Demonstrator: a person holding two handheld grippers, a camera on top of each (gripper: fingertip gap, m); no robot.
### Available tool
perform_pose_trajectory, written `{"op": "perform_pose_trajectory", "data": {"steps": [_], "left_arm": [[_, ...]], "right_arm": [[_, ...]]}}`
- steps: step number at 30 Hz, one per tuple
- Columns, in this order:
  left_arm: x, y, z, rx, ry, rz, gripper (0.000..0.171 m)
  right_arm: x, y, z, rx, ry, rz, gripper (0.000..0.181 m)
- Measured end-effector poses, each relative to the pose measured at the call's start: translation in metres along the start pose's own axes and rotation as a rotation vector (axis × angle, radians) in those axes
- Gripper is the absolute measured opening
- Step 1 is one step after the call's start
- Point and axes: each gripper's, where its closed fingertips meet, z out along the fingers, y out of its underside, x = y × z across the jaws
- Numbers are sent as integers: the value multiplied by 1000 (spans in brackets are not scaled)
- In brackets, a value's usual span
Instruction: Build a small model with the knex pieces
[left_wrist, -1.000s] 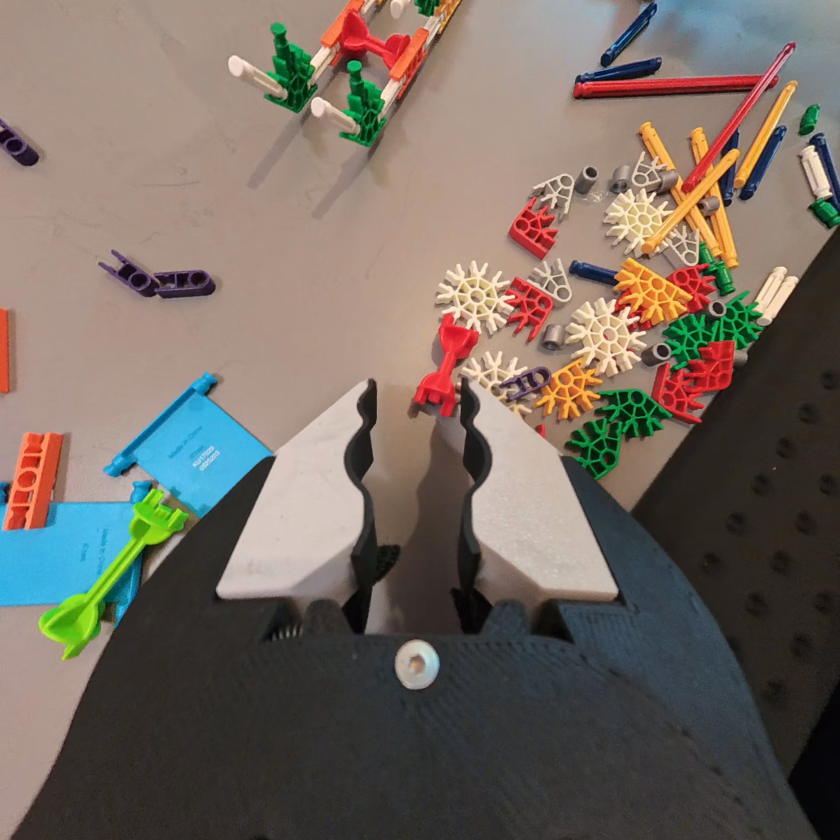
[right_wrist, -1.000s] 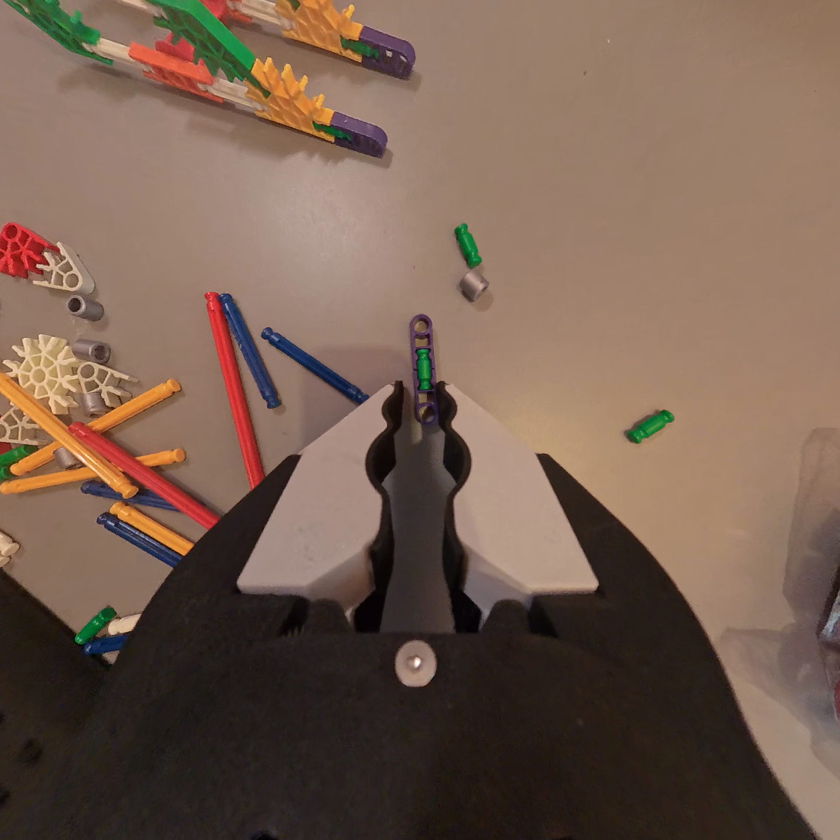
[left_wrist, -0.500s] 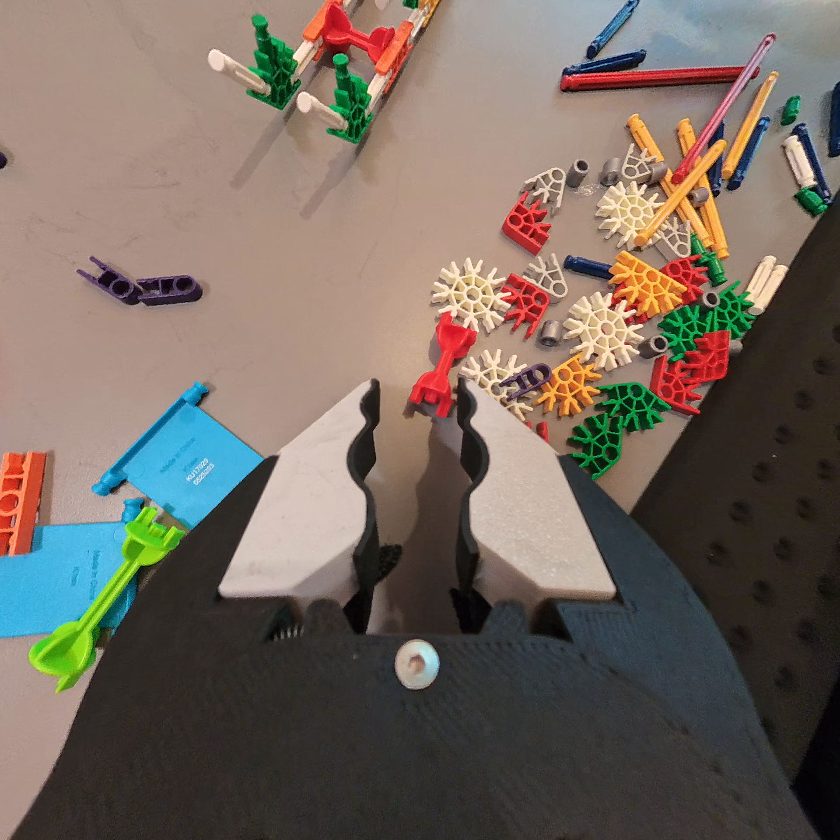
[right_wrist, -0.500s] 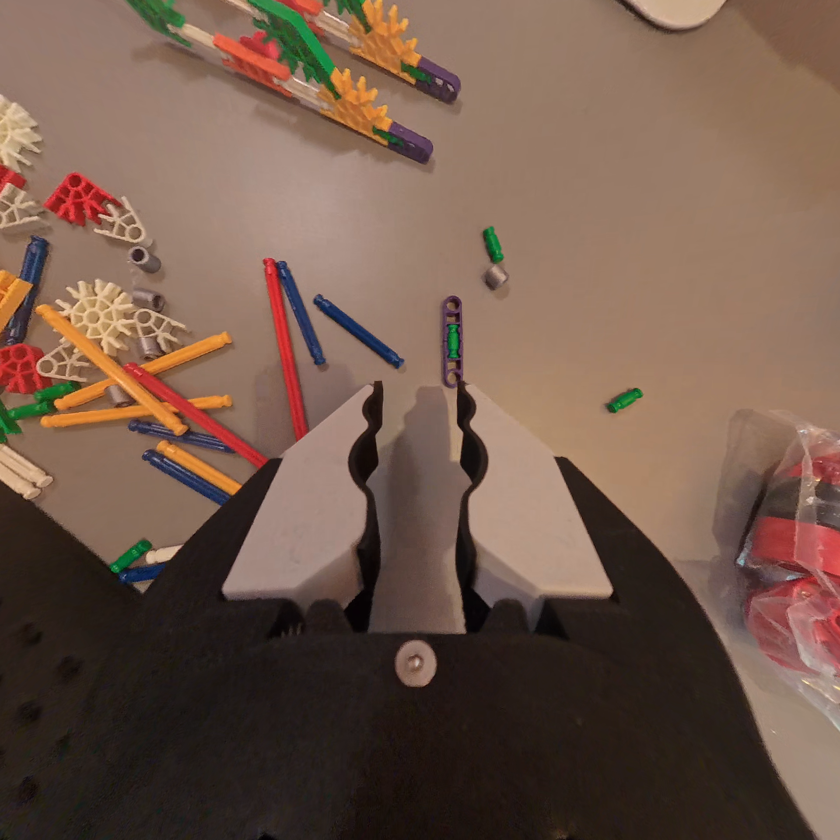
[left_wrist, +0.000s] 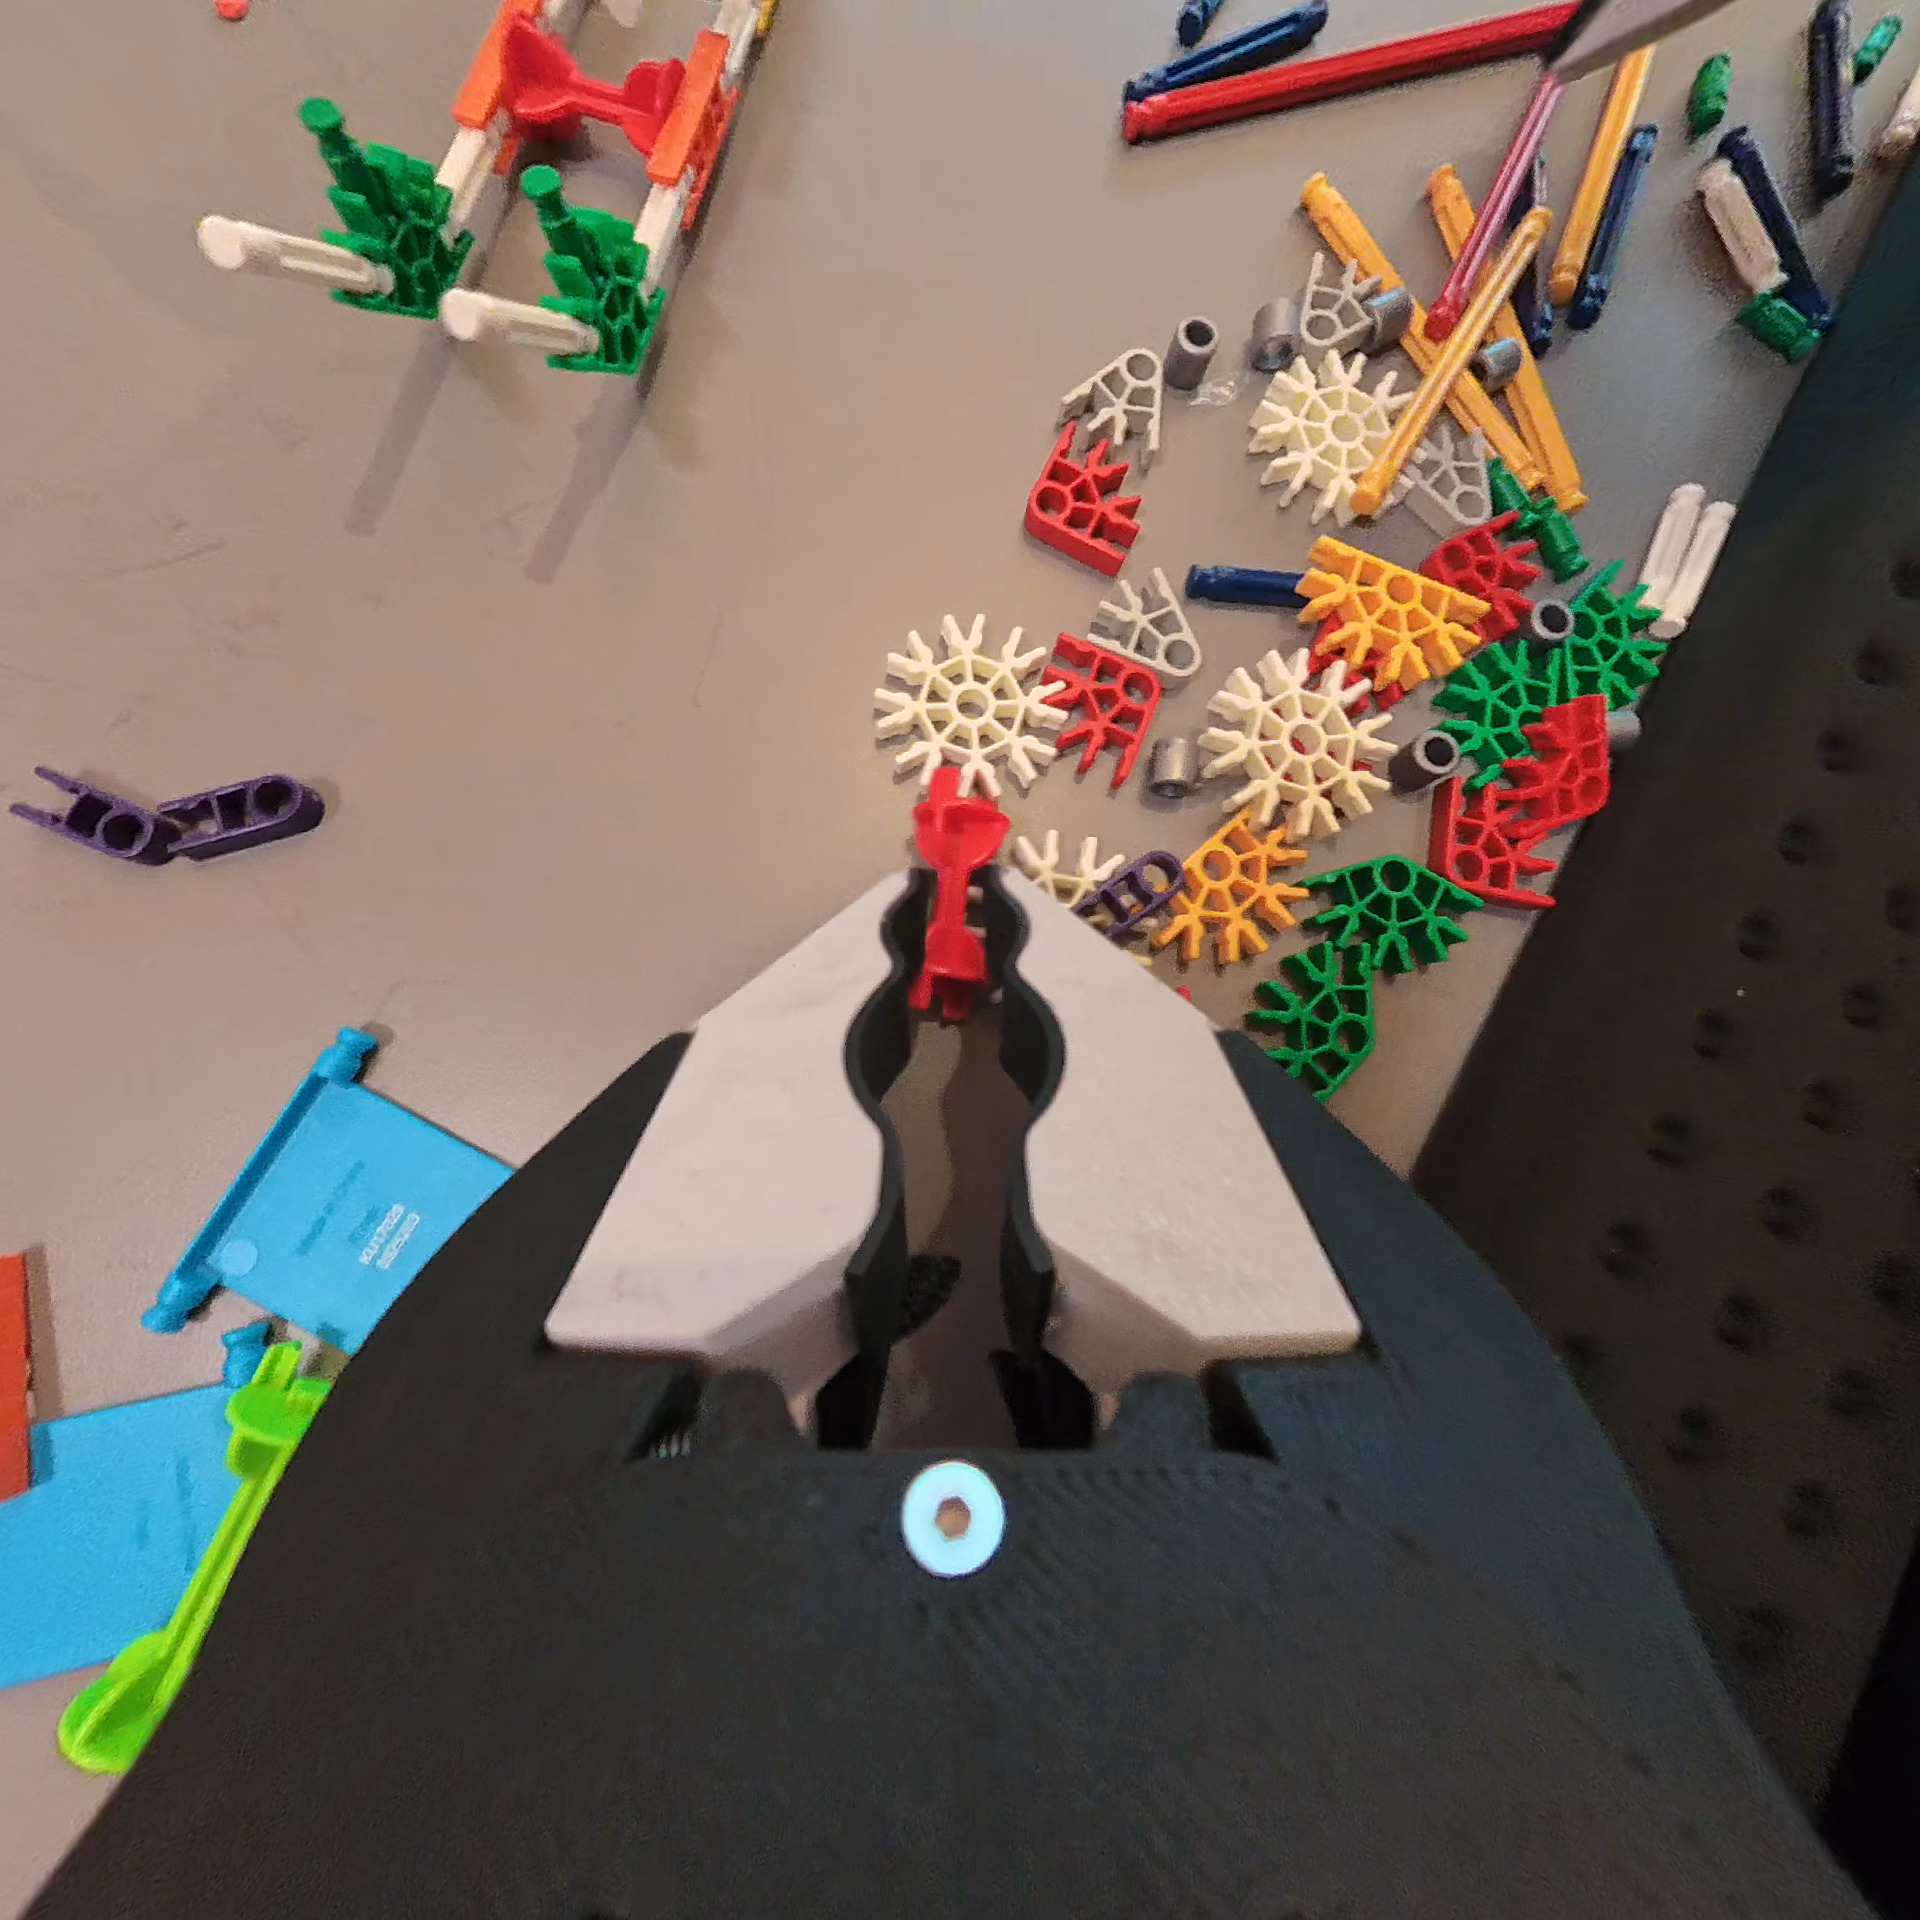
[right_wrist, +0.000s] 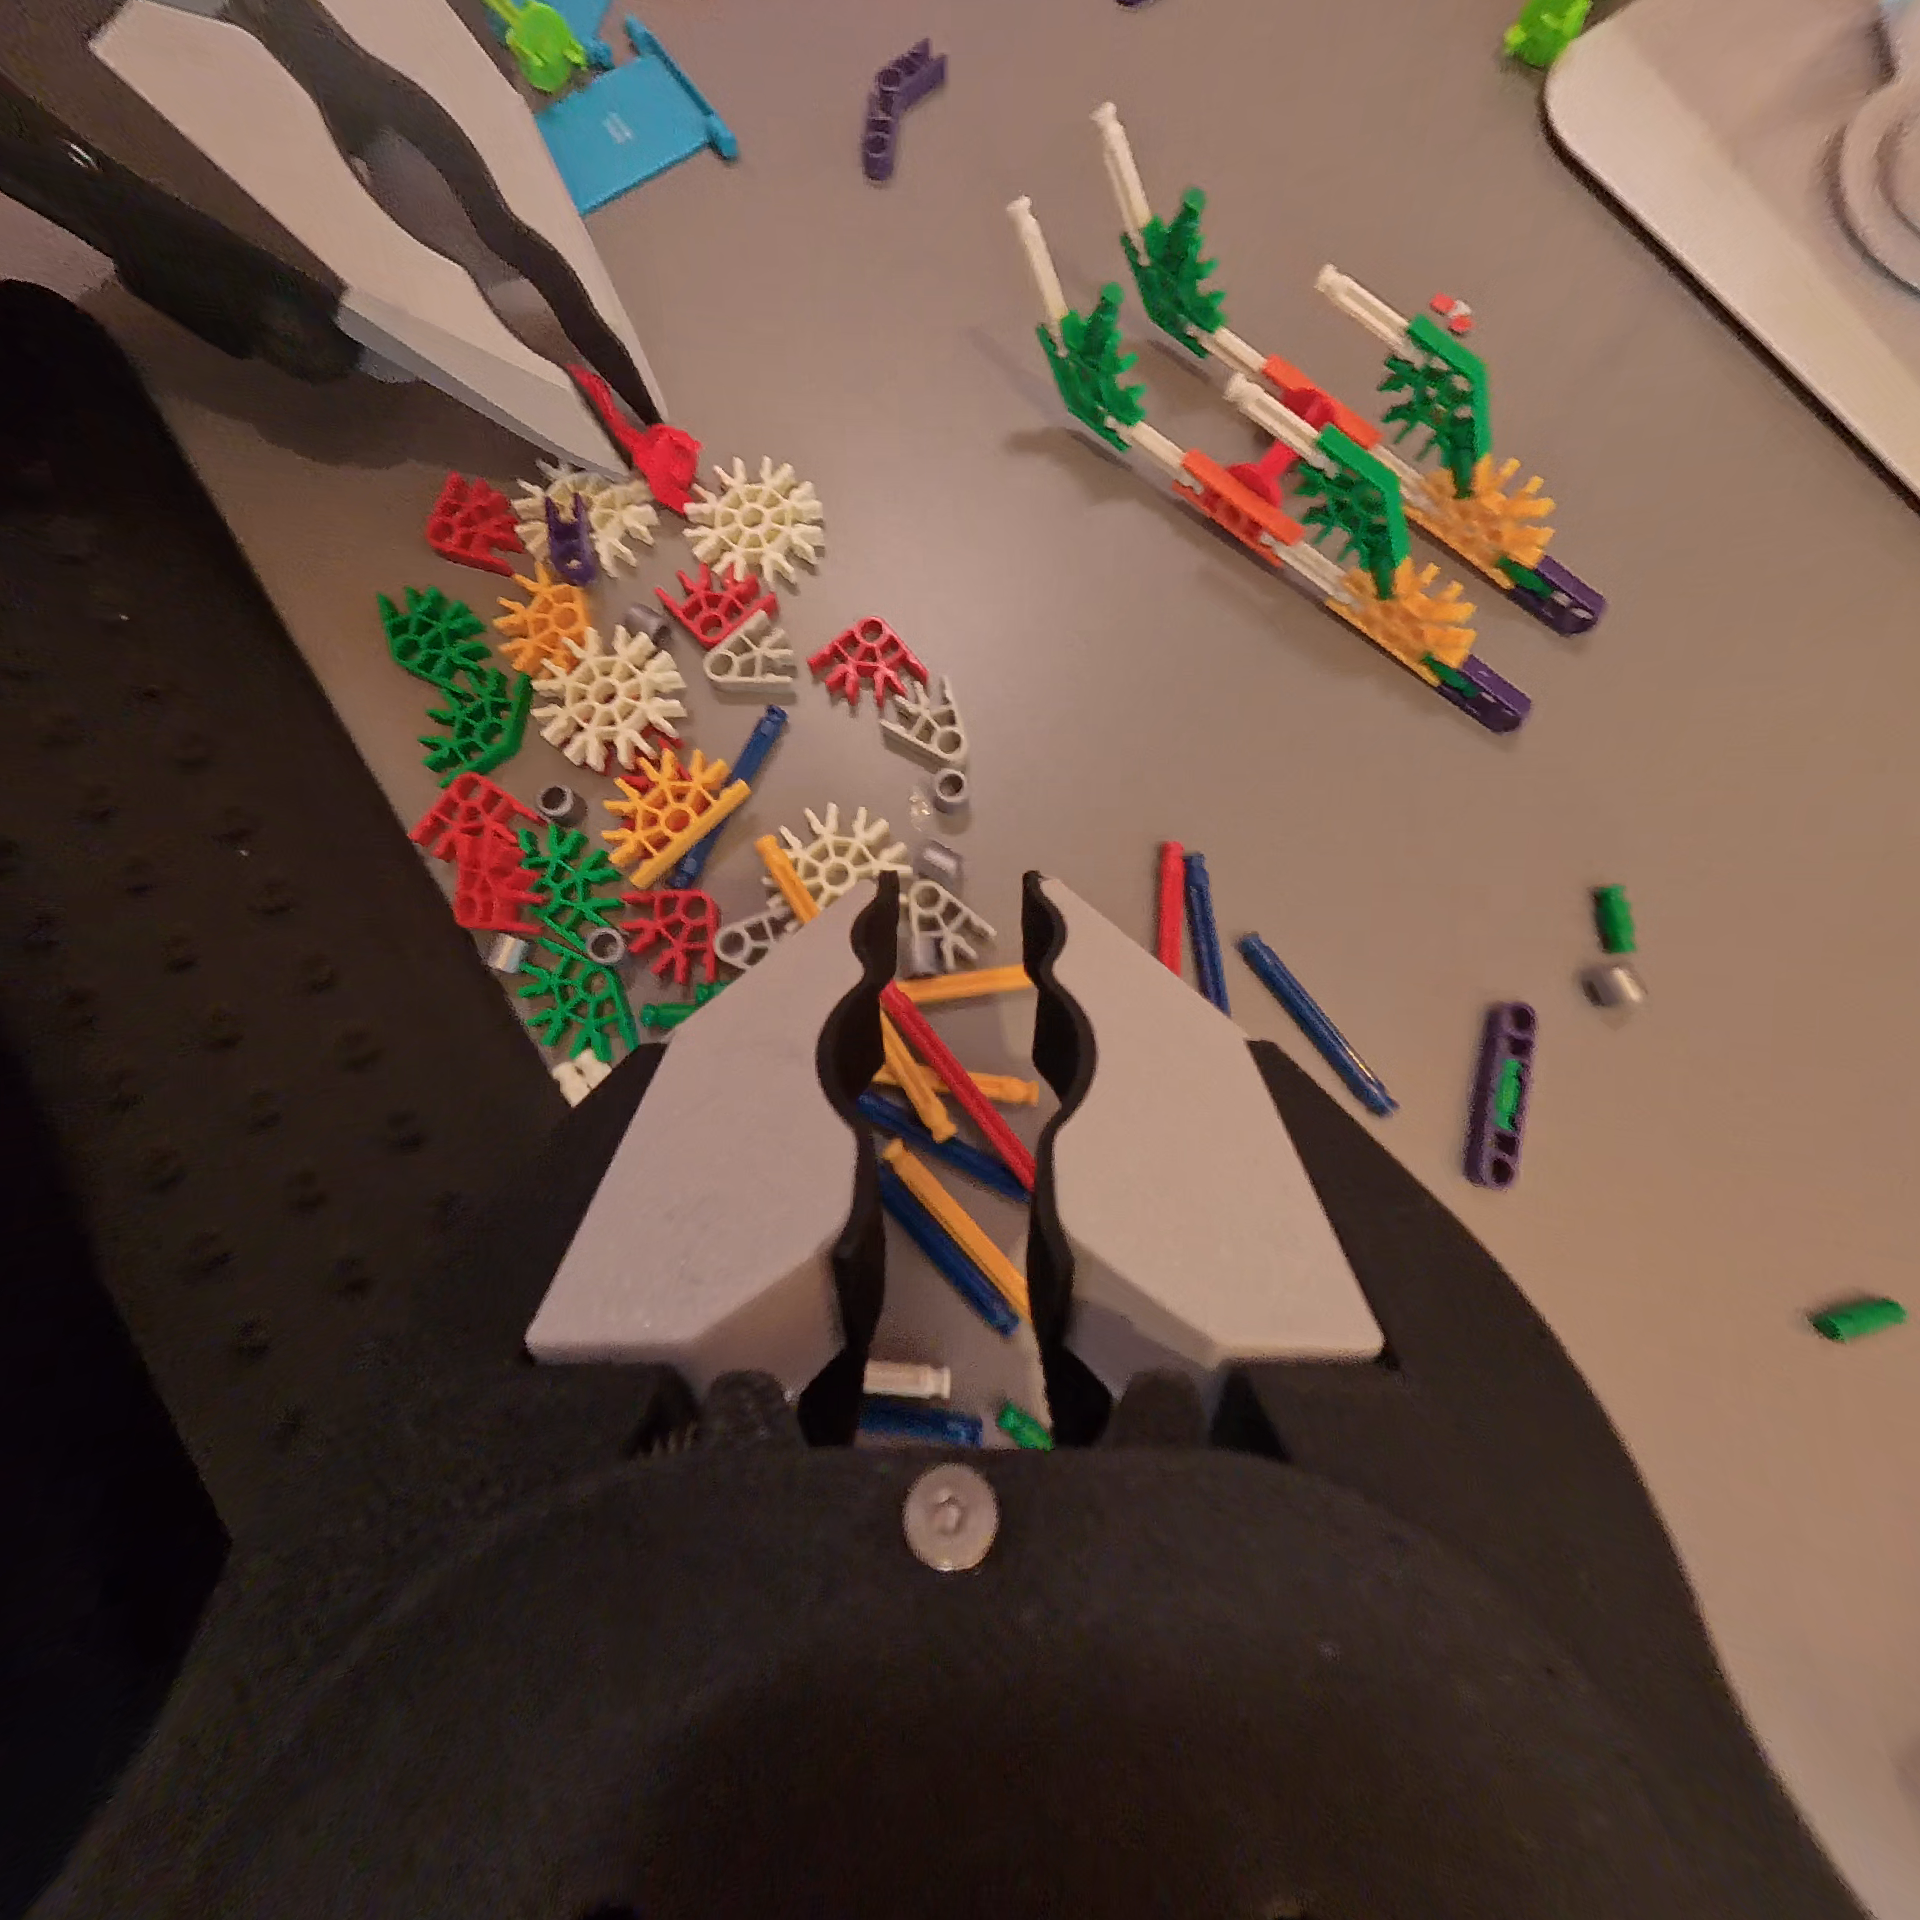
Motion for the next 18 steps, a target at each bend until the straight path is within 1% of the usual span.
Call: {"op": "perform_pose_trajectory", "data": {"steps": [3, 6, 8, 10, 12, 13, 15, 16, 17, 18], "left_arm": [[2, 1, 1, 1, 0, 0, 4], [3, 5, -3, -6, -2, -5, 3], [6, 10, -6, -20, 8, -5, 3], [9, 15, -10, -31, 18, -14, 3], [13, 20, -14, -41, 31, -30, 3], [16, 23, -16, -47, 41, -39, 3], [25, 28, -21, -55, 85, -59, 5], [29, 28, -23, -52, 107, -68, 9], [31, 25, -26, -36, 118, -78, 14], [32, 19, -29, -11, 126, -86, 16]], "right_arm": [[-9, -10, 21, -19, -63, -30, 19], [-12, -20, 47, -55, -98, -133, 18], [-17, -22, 62, -101, -146, -161, 24], [-21, -20, 75, -153, -172, -199, 22], [-21, -15, 83, -199, -184, -242, 22], [-22, -17, 84, -192, -192, -260, 17], [-23, -18, 86, -206, -223, -288, 16], [-24, -21, 88, -202, -234, -322, 15], [-27, -24, 91, -193, -247, -362, 7], [-26, -27, 94, -196, -247, -387, 15]]}}
